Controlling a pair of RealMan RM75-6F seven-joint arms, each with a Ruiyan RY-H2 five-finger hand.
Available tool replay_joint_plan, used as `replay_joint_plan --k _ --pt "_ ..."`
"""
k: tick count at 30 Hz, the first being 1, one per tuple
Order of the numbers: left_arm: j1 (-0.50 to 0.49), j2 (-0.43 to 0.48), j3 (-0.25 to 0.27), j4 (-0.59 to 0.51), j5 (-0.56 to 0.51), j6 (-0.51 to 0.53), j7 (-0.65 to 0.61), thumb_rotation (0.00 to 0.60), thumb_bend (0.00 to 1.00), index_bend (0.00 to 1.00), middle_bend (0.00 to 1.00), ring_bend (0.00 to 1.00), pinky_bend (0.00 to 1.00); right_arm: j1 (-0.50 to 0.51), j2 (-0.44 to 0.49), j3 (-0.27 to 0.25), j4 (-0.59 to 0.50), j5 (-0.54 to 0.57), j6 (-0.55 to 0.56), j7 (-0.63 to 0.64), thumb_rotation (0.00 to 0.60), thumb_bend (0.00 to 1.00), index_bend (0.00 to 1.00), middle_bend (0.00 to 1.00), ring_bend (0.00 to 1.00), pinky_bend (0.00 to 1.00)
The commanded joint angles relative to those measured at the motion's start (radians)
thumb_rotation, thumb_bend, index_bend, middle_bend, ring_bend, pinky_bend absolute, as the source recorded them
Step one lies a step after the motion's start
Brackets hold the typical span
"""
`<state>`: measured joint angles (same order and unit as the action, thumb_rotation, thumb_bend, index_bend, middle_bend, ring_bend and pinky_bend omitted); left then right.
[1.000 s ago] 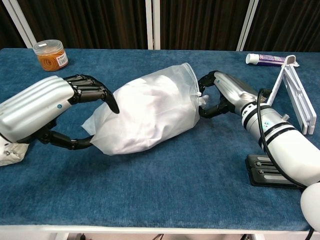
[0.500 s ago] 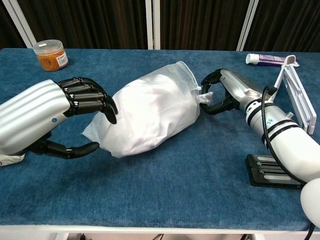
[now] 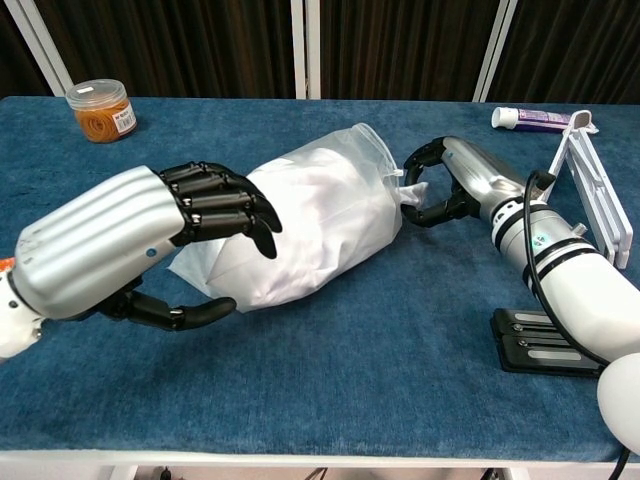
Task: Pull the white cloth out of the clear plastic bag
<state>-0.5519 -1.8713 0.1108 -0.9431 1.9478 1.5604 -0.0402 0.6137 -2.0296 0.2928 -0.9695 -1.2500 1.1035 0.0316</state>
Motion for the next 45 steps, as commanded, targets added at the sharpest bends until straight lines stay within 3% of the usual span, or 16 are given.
replay_joint_plan --k 1,16,21,29,45 --pt "-0.013 -0.008 -0.012 0.014 -0.020 -0.031 0.012 0.600 0.29 0.41 0.28 0.21 0.22 0.000 0.001 -0.002 -0.003 -0.002 0.001 0.002 0.600 0.52 0.81 0.26 0.00 0.07" --pt "-0.022 -0.013 -0.011 0.122 -0.010 -0.006 0.092 0.600 0.43 0.56 0.35 0.21 0.22 -0.001 0.005 -0.010 -0.011 -0.009 -0.003 0.015 0.600 0.52 0.81 0.26 0.00 0.07" --pt "-0.014 -0.026 -0.020 0.170 -0.034 0.014 0.042 0.600 0.49 0.65 0.40 0.23 0.24 -0.005 0.011 -0.014 -0.022 -0.016 0.004 0.020 0.600 0.52 0.81 0.26 0.00 0.07" --pt "0.003 -0.023 -0.029 0.211 -0.071 0.032 -0.008 0.600 0.50 0.65 0.40 0.23 0.24 -0.019 0.048 -0.023 -0.068 -0.038 0.033 0.017 0.600 0.52 0.81 0.26 0.00 0.07" --pt "0.062 0.036 -0.059 0.264 -0.176 0.027 -0.041 0.600 0.51 0.65 0.40 0.24 0.23 -0.103 0.237 -0.021 -0.258 -0.079 0.144 0.077 0.600 0.57 0.81 0.28 0.02 0.07"
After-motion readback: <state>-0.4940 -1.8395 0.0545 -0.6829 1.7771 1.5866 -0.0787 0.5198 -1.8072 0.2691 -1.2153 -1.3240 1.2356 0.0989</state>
